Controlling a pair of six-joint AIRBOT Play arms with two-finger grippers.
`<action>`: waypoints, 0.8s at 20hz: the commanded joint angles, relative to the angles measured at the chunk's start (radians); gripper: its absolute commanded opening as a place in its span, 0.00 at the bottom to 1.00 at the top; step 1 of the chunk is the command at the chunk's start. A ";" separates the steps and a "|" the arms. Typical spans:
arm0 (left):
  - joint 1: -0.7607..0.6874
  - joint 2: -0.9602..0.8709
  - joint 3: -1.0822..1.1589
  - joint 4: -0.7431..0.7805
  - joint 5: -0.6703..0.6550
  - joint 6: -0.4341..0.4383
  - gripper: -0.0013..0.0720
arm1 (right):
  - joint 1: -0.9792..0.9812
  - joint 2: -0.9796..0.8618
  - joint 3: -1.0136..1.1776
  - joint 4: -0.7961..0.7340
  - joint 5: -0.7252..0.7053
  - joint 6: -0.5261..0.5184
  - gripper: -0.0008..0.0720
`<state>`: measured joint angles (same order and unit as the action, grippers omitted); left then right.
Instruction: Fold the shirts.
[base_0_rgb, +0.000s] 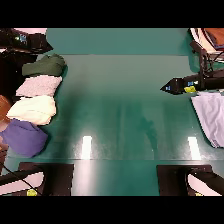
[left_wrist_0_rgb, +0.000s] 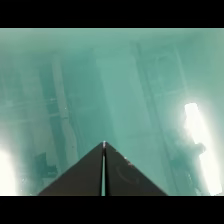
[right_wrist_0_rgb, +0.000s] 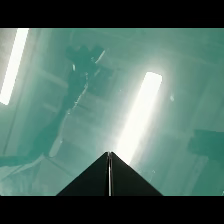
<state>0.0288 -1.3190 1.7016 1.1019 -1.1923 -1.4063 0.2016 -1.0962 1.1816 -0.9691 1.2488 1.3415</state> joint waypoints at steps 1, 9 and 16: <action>0.000 0.000 0.000 -0.003 0.046 0.000 0.06 | 0.001 -0.001 0.001 0.000 -0.003 0.000 0.04; 0.042 -0.119 -0.032 0.394 0.276 -0.056 0.92 | 0.002 -0.002 0.001 0.002 -0.030 0.002 0.04; 0.111 -0.461 -0.032 0.367 0.437 -0.050 0.93 | 0.002 -0.002 0.001 0.010 -0.035 0.041 0.04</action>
<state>0.1238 -1.6657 1.6703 1.4540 -0.8391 -1.4616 0.2031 -1.0973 1.1816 -0.9634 1.2182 1.3712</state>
